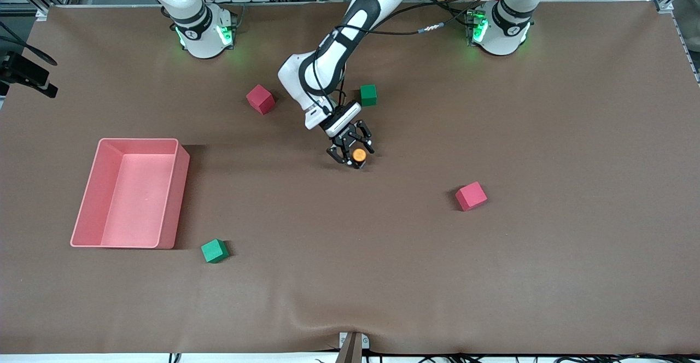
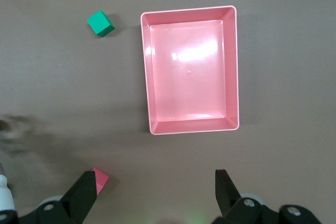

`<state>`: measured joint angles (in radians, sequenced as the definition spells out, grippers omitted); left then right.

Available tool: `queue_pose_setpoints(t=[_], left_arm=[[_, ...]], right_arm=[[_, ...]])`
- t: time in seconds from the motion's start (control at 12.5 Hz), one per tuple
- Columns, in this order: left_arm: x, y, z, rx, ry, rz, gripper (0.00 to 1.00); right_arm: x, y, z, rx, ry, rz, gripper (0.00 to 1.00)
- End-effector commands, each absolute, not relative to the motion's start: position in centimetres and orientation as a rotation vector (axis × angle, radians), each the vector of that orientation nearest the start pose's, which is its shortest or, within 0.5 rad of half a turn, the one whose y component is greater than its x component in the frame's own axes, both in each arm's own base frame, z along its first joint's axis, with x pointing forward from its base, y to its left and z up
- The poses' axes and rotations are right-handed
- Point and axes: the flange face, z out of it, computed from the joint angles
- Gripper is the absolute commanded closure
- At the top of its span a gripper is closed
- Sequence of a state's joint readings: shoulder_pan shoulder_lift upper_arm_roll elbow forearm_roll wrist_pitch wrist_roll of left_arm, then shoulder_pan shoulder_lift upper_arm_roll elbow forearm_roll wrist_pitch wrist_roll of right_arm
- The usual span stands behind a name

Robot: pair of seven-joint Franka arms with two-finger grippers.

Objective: Place and upright button with both arms

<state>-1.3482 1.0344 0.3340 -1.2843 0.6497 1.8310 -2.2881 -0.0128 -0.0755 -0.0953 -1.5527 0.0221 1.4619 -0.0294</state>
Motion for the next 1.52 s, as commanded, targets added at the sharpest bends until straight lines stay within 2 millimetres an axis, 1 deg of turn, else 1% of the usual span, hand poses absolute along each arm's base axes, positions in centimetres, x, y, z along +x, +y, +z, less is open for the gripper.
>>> queue_pose_setpoints(t=[0.0,0.08,0.16,0.24,0.32,0.4,0.48,0.56,0.64,0.72,0.8,0.88,0.96,1.04,1.2,1.28,1.36,1.44], left_arm=[[36.7,-60.4,14.7,-2.289,-0.933,-1.27,0.0],[36.2,-60.8,15.4,-2.312,-0.909,-1.244,0.0],[35.2,-61.8,16.7,-2.355,-0.886,-1.212,0.0],[35.0,-62.3,18.1,-2.381,-0.862,-1.19,0.0],[35.0,-62.6,19.4,-2.406,-0.791,-1.166,0.0],[34.9,-62.8,20.6,-2.428,-0.684,-1.127,0.0],[35.1,-62.9,21.9,-2.449,-0.575,-1.078,0.0],[35.4,-62.9,23.1,-2.472,-0.504,-1.016,0.0],[36.1,-62.6,24.0,-2.494,-0.451,-0.945,0.0],[37.4,-62.2,26.7,-2.524,-0.377,-0.888,0.0],[38.7,-61.5,28.5,-2.55,-0.261,-0.803,0.0],[40.2,-60.5,30.8,-2.594,-0.151,-0.69,0.0],[41.8,-59.4,32.5,-2.623,-0.071,-0.613,0.0],[43.6,-58.0,34.6,-2.642,-0.042,-0.58,0.0],[47.3,-54.7,38.6,-2.732,-0.126,-0.497,0.0],[49.2,-52.5,40.8,-2.794,-0.205,-0.442,0.0],[52.0,-49.3,43.1,-2.854,-0.28,-0.38,0.0],[54.4,-46.1,45.1,-2.909,-0.298,-0.325,0.0]], right_arm=[[51.6,-5.7,67.0,-3.115,0.133,0.01,0.0],[51.7,-5.6,67.0,-3.114,0.133,0.007,0.0],[51.7,-5.6,67.0,-3.112,0.132,0.007,0.0],[51.7,-5.6,67.0,-3.114,0.13,0.008,0.0],[51.7,-5.6,67.0,-3.113,0.135,0.008,0.0],[51.7,-5.7,67.0,-3.109,0.136,0.007,0.0],[51.7,-5.5,67.0,-3.111,0.132,0.007,0.0],[51.7,-5.5,67.0,-3.111,0.132,0.005,0.0],[51.7,-5.6,67.0,-3.111,0.134,0.005,0.0],[51.7,-5.8,67.0,-3.11,0.137,0.005,0.0],[51.7,-5.7,67.0,-3.111,0.132,0.007,0.0],[51.7,-5.8,67.0,-3.11,0.134,0.007,0.0],[51.7,-5.8,67.0,-3.11,0.134,0.007,0.0],[51.7,-5.8,67.0,-3.11,0.134,0.007,0.0],[51.6,-5.8,67.0,-3.112,0.13,0.007,0.0],[51.6,-5.8,67.0,-3.114,0.125,0.007,0.0],[51.6,-5.8,67.0,-3.117,0.126,0.008,0.0],[51.6,-5.9,67.0,-3.12,0.127,0.008,0.0]])
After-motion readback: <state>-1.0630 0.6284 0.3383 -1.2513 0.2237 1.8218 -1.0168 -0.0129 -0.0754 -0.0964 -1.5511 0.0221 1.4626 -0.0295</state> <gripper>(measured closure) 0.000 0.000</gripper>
